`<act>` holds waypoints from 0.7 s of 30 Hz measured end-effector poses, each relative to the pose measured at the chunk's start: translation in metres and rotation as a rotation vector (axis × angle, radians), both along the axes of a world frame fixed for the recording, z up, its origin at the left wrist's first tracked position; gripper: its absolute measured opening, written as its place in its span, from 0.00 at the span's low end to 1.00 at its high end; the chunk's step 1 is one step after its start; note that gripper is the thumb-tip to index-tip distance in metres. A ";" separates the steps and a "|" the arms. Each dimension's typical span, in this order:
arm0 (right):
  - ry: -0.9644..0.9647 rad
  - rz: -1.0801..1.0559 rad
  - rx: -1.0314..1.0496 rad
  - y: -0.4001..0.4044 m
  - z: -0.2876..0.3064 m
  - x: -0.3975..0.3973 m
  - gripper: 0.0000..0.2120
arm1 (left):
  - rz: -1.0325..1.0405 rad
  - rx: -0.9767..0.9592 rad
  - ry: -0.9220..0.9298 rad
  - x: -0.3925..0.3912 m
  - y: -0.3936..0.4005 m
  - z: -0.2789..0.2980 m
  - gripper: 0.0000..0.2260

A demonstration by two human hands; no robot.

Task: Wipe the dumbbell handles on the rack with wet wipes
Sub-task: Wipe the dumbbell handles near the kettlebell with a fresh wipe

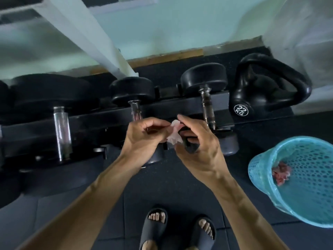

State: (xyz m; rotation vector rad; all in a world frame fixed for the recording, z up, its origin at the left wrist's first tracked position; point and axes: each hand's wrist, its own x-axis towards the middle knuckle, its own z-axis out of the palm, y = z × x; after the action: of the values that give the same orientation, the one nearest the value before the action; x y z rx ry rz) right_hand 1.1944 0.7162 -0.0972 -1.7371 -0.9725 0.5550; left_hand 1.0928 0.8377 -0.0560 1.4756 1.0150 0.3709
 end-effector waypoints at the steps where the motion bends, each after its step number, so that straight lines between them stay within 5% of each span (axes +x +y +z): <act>1: 0.029 0.027 0.017 0.006 0.001 -0.008 0.28 | 0.043 -0.039 -0.005 -0.009 0.006 0.002 0.02; 8: 0.098 -0.073 0.036 0.045 0.005 -0.062 0.09 | 0.155 -0.262 -0.100 -0.062 0.024 0.001 0.03; 12: 0.141 -0.099 0.018 0.057 0.008 -0.077 0.08 | 0.082 -0.356 -0.147 -0.083 0.035 -0.003 0.11; 14: 0.132 -0.119 -0.004 0.062 0.005 -0.078 0.06 | -0.011 -0.264 -0.078 -0.090 0.041 -0.008 0.08; 18: 0.196 -0.270 -0.103 0.076 -0.006 -0.064 0.07 | -0.022 0.222 0.160 -0.096 0.042 -0.037 0.06; 21: 0.212 -0.367 -0.169 0.088 -0.020 -0.047 0.09 | 0.069 0.288 0.271 -0.093 0.024 -0.068 0.16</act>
State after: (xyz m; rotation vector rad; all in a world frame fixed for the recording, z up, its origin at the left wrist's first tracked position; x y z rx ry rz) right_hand 1.1474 0.8045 -0.1173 -1.9052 -0.4529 0.5775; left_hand 1.0002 0.8614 -0.1245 1.7872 1.2708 0.3851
